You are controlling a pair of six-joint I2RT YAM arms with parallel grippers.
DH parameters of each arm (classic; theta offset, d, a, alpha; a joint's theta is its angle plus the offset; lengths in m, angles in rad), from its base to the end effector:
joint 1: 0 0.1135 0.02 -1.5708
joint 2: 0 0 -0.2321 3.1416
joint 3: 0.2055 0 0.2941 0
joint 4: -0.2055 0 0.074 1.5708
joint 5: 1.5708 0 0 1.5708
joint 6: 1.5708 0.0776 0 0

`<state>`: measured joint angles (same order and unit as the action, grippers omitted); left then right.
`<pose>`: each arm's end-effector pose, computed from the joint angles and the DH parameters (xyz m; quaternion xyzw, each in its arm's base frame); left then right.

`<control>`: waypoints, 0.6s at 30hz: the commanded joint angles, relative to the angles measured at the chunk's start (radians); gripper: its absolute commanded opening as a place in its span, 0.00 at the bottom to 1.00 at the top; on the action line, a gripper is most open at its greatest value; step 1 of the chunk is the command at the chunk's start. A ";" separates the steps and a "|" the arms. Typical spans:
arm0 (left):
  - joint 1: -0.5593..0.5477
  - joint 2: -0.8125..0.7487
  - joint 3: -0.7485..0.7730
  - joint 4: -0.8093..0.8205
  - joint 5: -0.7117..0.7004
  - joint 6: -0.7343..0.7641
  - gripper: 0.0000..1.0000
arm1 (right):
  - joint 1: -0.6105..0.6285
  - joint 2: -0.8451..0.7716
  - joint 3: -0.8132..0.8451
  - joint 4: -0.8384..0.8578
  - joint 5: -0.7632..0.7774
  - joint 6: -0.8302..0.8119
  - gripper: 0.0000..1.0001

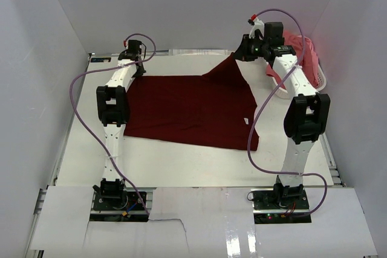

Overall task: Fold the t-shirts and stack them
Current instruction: Grap the side of the flattened tshirt furthest away from the robot with both arms

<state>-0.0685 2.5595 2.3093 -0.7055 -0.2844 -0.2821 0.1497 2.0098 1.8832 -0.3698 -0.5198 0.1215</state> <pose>0.5935 -0.0189 0.1067 -0.1432 0.9335 0.0807 0.3186 0.5244 0.1181 0.2795 -0.1432 0.8284 0.2856 0.4602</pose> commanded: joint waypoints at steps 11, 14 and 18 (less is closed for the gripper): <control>0.003 -0.223 -0.142 0.018 -0.053 -0.006 0.00 | -0.006 -0.210 -0.165 -0.009 -0.037 -0.051 0.08; 0.001 -0.254 -0.169 0.021 -0.055 -0.011 0.00 | -0.006 -0.240 -0.209 -0.003 -0.048 -0.049 0.08; -0.004 -0.294 -0.200 0.021 -0.059 -0.014 0.00 | -0.002 -0.284 -0.266 0.008 -0.059 -0.048 0.08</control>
<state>-0.0689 2.3836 2.1254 -0.6956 -0.3138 -0.2893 0.1501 1.7897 1.6394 -0.3920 -0.5488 0.0860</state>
